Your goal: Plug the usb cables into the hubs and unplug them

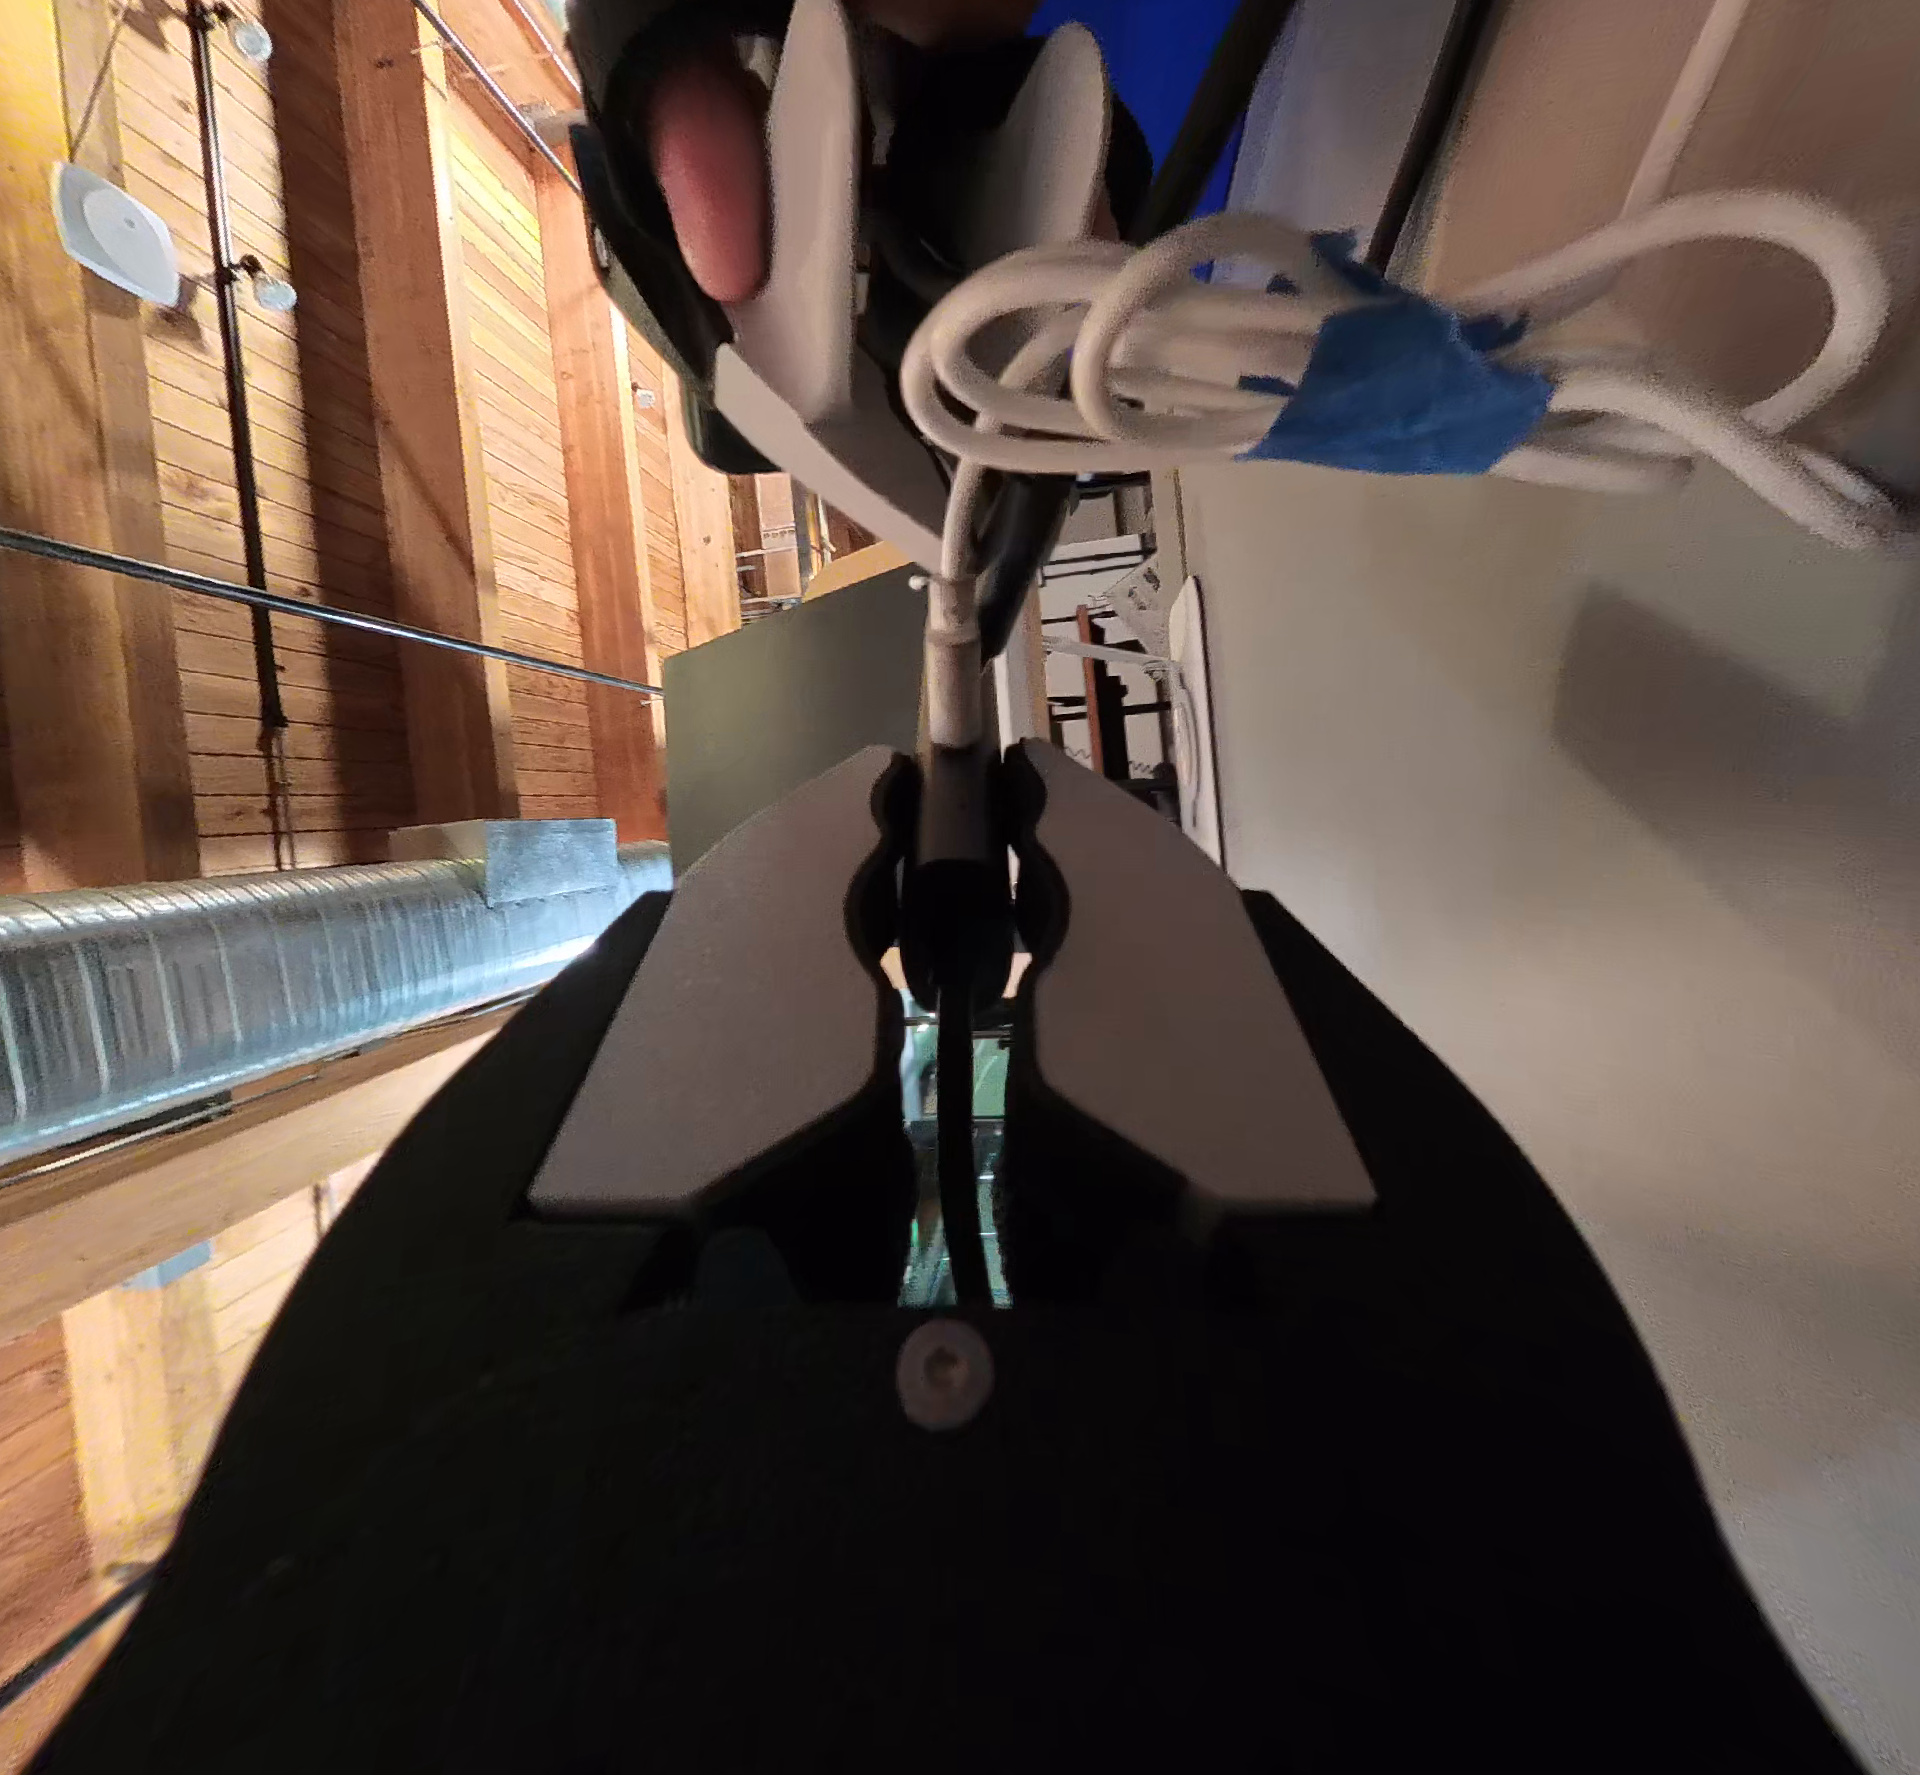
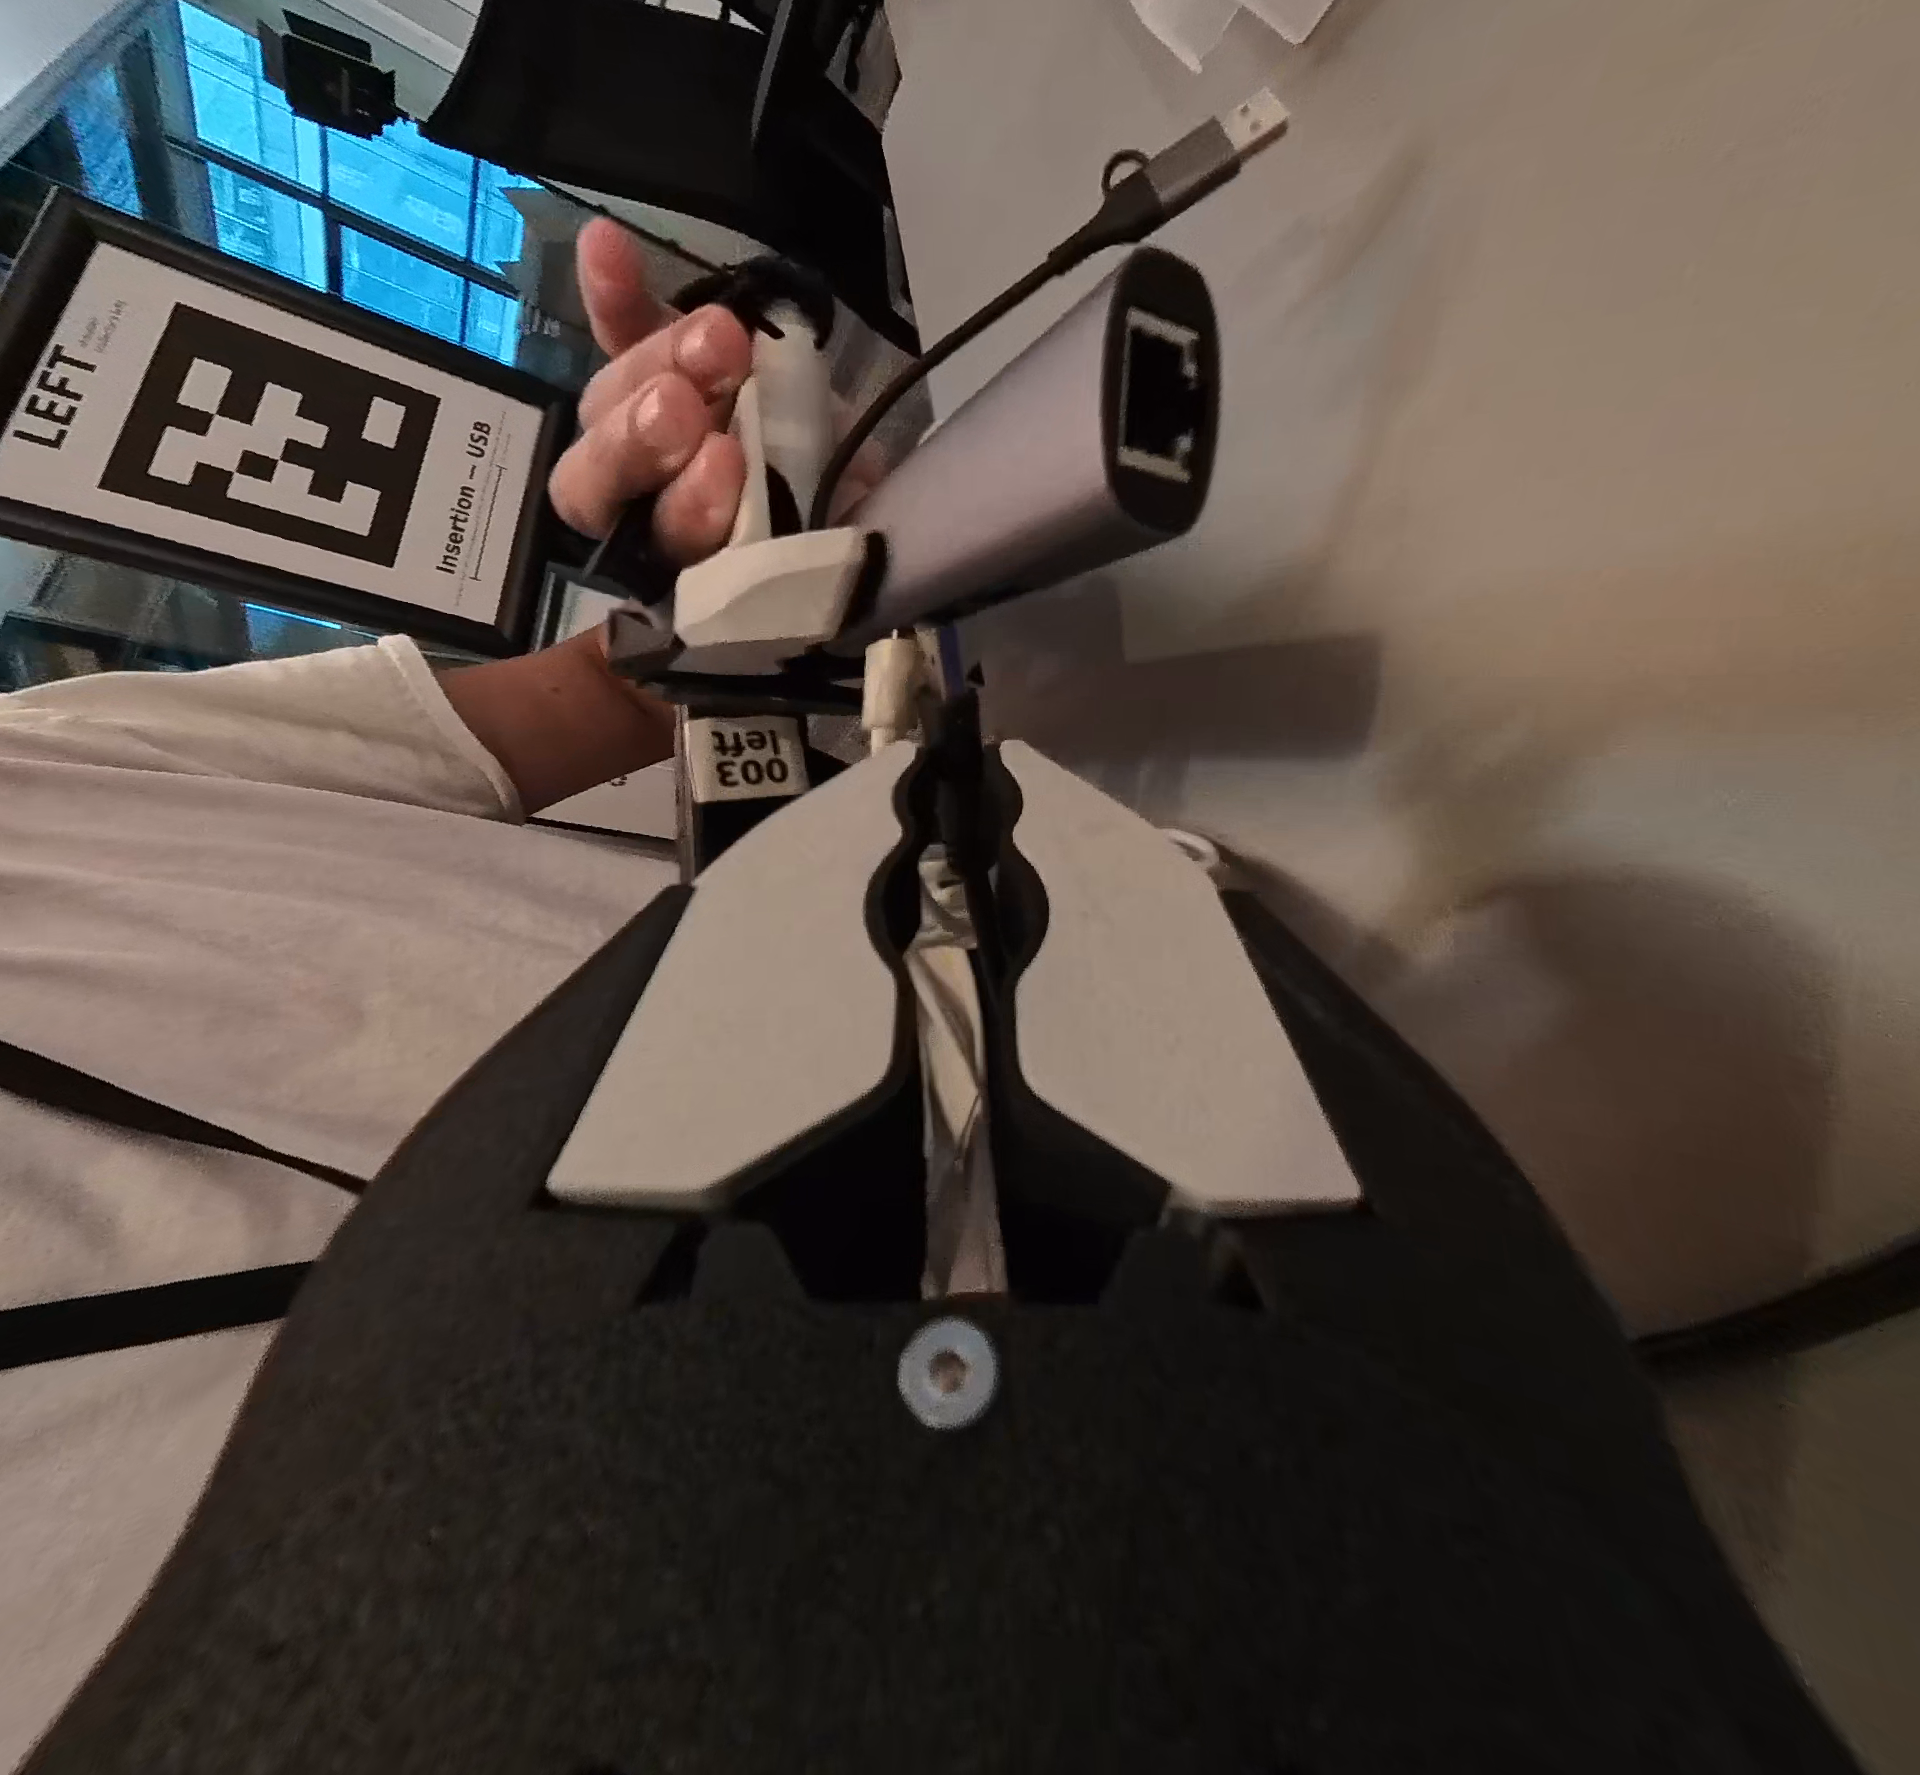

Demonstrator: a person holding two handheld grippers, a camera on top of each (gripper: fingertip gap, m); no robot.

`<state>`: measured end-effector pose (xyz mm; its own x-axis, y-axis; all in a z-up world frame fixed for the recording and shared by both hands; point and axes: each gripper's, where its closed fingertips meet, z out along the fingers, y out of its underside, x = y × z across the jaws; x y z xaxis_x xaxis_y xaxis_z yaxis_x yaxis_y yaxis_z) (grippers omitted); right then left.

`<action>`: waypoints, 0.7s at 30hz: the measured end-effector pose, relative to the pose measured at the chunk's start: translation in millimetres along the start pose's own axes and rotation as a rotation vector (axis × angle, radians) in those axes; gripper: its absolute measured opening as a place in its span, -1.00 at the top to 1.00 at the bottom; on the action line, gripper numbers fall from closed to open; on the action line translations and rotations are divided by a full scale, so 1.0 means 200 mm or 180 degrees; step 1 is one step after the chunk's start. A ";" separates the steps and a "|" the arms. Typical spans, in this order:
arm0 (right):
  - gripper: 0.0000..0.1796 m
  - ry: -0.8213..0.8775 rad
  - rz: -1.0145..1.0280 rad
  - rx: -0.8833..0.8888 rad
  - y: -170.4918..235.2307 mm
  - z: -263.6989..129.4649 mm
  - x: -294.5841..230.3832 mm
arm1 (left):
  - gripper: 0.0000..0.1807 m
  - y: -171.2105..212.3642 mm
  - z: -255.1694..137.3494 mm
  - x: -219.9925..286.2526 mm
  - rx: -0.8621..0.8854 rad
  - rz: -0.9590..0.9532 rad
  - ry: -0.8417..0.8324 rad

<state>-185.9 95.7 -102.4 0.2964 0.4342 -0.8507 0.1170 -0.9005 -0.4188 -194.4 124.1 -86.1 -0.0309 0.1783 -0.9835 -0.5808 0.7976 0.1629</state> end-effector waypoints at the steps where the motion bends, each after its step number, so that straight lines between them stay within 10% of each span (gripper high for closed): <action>1: 0.91 -0.0058 0.0025 -0.0008 0.01 0.00 0.00 | 0.82 -0.01 0.00 0.00 0.0003 0.0049 -0.0007; 21: 0.92 -0.0499 0.0690 -0.1170 0.01 -0.05 0.01 | 0.82 -0.06 -0.01 0.01 0.0063 0.0077 0.0089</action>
<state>-174.9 94.2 -101.1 0.2074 0.2077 -0.9560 0.4053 -0.9076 -0.1093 -190.1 114.3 -90.8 -0.0677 0.1817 -0.9810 -0.5632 0.8046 0.1879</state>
